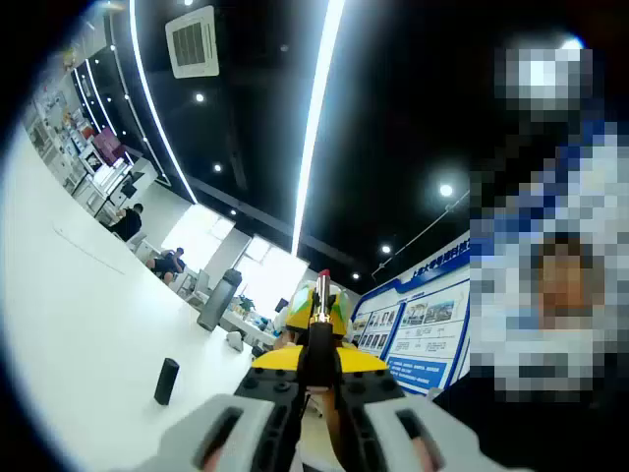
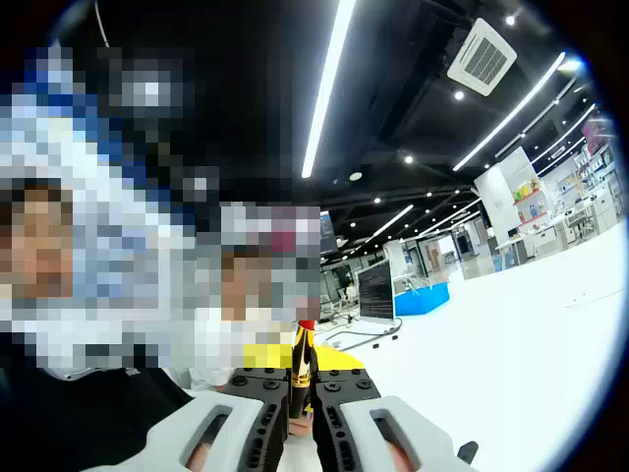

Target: Unscrew the lipstick cap, remove the lipstick, and put the cap back on the lipstick

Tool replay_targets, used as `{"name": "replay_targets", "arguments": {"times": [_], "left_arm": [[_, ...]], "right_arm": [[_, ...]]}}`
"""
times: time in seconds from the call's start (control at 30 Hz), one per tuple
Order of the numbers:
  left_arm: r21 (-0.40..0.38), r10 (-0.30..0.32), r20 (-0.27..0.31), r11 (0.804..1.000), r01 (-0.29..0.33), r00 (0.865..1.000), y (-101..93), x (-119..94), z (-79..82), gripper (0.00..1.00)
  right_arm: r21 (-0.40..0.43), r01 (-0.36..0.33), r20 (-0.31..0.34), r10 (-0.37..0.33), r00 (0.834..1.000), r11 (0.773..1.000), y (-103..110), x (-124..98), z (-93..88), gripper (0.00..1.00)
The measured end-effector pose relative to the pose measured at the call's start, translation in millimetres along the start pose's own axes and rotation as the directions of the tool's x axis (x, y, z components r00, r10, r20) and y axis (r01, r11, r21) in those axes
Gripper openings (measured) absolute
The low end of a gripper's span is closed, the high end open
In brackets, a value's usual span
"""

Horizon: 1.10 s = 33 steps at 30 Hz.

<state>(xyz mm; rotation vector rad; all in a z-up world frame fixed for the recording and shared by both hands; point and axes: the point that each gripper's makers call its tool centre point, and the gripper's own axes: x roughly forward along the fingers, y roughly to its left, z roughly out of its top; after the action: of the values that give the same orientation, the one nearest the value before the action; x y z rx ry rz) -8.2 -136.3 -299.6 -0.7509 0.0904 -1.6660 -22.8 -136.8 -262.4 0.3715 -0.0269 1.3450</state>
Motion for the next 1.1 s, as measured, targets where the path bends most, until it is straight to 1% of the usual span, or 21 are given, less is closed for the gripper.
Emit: {"name": "replay_targets", "arguments": {"times": [0.07, 0.23, 0.27, 0.3, 0.37, 0.47, 0.53, 0.57, 0.6, 0.63, 0.67, 0.7, 0.73, 0.77, 0.8, 0.83, 0.87, 0.93, 1.03, 1.07, 1.1], "left_arm": [[-0.058, -0.037, 0.007, 0.998, 0.037, 0.999, -5.4, 0, -0.2, 0.13], [-0.086, -0.043, 0.013, 0.995, 0.044, 0.999, -4.1, -1, -2.5, 0.13], [-0.07, -0.034, 0.015, 0.997, 0.035, 0.999, -4.1, 0, -3.2, 0.13], [-0.005, -0.005, 0.02, 1.0, 0.005, 1.0, -0.1, 0, -1.7, 0.14], [0.132, 0.052, 0.022, 0.99, -0.054, 0.998, 4.9, 1, 0.2, 0.15], [0.221, 0.114, 0.0, 0.969, -0.111, 0.994, 9.4, 1, -0.6, 0.24], [0.299, 0.161, 0.002, 0.942, -0.155, 0.987, 12.5, 2, 0.4, 0.31], [0.341, 0.187, -0.007, 0.924, -0.174, 0.982, 13.6, 2, -1.0, 0.31], [0.395, 0.213, -0.012, 0.899, -0.191, 0.977, 14.8, 3, -1.3, 0.31], [0.454, 0.243, -0.012, 0.865, -0.211, 0.97, 15.2, 3, -1.6, 0.31], [0.521, 0.289, -0.008, 0.818, -0.243, 0.957, 18.0, 3, -0.2, 0.32], [0.601, 0.351, 0.001, 0.748, -0.281, 0.936, 21.2, 2, 1.2, 0.34], [0.694, 0.403, 0.016, 0.654, -0.301, 0.915, 23.7, 1, 4.4, 0.37], [0.782, 0.447, 0.03, 0.547, -0.299, 0.894, 23.3, 1, 5.4, 0.38], [0.846, 0.471, 0.033, 0.456, -0.275, 0.881, 21.1, 2, 5.0, 0.37], [0.873, 0.478, 0.033, 0.414, -0.258, 0.878, 17.2, 4, 2.9, 0.34], [0.886, 0.473, 0.035, 0.393, -0.247, 0.88, 12.8, 6, 1.7, 0.3], [0.888, 0.45, 0.032, 0.397, -0.232, 0.892, 4.4, 8, -1.4, 0.22], [0.894, 0.445, 0.045, 0.381, -0.235, 0.894, 2.3, 7, 2.0, 0.16], [0.891, 0.445, 0.047, 0.386, -0.239, 0.894, 3.2, 5, 4.0, 0.16], [0.884, 0.443, 0.045, 0.4, -0.242, 0.896, 4.0, 5, 4.7, 0.15]], "right_arm": [[-0.001, -0.013, 0.004, 0.013, 1.0, 1.0, 3, 1, 0.4, 0.05], [-0.004, -0.013, -0.002, 0.013, 1.0, 1.0, 4, 2, -1.4, 0.05], [-0.002, -0.01, -0.002, 0.01, 1.0, 1.0, 4, 2, -1.6, 0.05], [0.0, -0.006, 0.0, 0.006, 1.0, 1.0, 3, 2, -1.6, 0.05], [-0.013, 0.017, -0.006, -0.017, 1.0, 1.0, -1, 0, -2.5, 0.05], [-0.002, 0.029, 0.005, -0.029, 1.0, 1.0, -4, -1, -1.1, 0.05], [-0.005, 0.041, 0.005, -0.041, 0.999, 0.999, -6, -2, -1.3, 0.05], [-0.003, 0.045, 0.007, -0.045, 0.999, 0.999, -6, -2, -1.3, 0.05], [0.001, 0.048, 0.009, -0.048, 0.999, 0.999, -7, -2, -1.2, 0.05], [0.002, 0.052, 0.01, -0.052, 0.999, 0.999, -7, -2, -1.5, 0.05], [0.005, 0.059, 0.01, -0.059, 0.998, 0.998, -8, -2, -1.8, 0.05], [0.01, 0.067, 0.011, -0.067, 0.998, 0.998, -10, -2, -2.1, 0.05], [0.016, 0.078, 0.014, -0.078, 0.997, 0.997, -12, -3, -2.2, 0.05], [0.022, 0.086, 0.016, -0.087, 0.996, 0.996, -14, -4, -2.4, 0.05], [0.027, 0.089, 0.013, -0.089, 0.996, 0.996, -15, -4, -3.5, 0.05], [0.029, 0.096, 0.015, -0.097, 0.995, 0.995, -17, -5, -3.4, 0.05], [0.034, 0.095, 0.018, -0.096, 0.995, 0.995, -17, -5, -3.1, 0.05], [0.036, 0.093, 0.024, -0.094, 0.995, 0.995, -16, -5, -1.7, 0.05], [0.031, 0.095, 0.022, -0.096, 0.995, 0.995, -15, -5, -1.7, 0.05], [0.031, 0.096, 0.025, -0.097, 0.995, 0.995, -16, -5, -1.3, 0.05], [0.032, 0.096, 0.025, -0.097, 0.995, 0.995, -16, -5, -1.3, 0.05]]}}
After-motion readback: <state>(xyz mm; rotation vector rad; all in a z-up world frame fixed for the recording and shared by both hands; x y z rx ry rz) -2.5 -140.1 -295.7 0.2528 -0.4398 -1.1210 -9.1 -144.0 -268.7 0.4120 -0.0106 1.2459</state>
